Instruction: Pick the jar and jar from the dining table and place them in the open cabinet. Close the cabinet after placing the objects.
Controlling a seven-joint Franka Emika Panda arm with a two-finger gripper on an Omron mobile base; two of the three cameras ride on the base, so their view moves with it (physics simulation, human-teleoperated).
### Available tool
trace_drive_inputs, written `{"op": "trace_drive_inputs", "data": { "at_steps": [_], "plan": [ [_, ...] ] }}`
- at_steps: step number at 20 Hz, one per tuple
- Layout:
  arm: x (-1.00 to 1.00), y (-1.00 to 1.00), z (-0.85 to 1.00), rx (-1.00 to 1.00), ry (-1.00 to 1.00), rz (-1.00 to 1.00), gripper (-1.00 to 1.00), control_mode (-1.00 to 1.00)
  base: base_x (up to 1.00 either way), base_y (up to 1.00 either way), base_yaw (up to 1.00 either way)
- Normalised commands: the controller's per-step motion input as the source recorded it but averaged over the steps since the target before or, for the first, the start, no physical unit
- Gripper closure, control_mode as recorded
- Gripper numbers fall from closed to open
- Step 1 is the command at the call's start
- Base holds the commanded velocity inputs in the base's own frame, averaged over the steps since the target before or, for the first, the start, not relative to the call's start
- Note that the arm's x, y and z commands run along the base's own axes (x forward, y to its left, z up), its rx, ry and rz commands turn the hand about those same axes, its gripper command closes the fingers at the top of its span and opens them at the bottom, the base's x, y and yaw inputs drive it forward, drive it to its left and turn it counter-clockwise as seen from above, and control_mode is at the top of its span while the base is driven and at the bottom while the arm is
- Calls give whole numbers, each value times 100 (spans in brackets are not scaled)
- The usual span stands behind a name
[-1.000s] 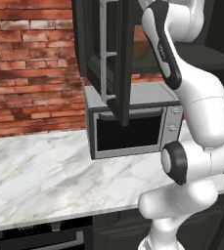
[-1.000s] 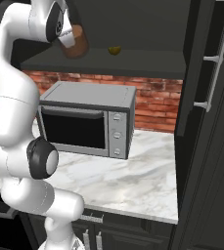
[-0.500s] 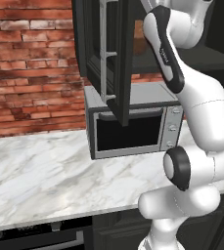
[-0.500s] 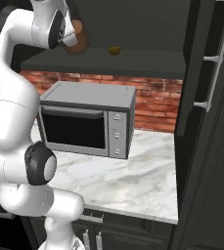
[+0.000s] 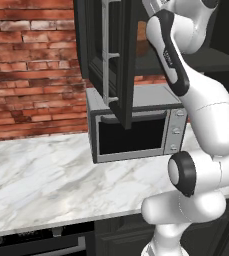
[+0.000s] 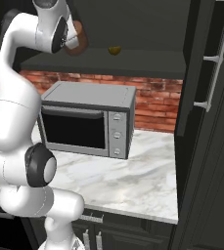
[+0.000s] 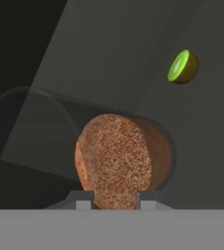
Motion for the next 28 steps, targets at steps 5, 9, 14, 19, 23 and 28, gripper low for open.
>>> {"op": "trace_drive_inputs", "data": {
  "at_steps": [5,9,14,19,23,28],
  "plan": [
    [0,0,8,-3,7,0,100,-100,0,0,0],
    [-7,2,-2,-4,8,-3,100,-100,0,0,0],
    [-20,-14,0,0,2,1,100,-100,0,0,0],
    [-34,-20,-2,0,9,0,100,-100,0,0,0],
    [0,0,-21,0,10,0,100,-100,0,0,0],
    [13,7,-18,1,0,1,100,-100,0,0,0]
  ]
}}
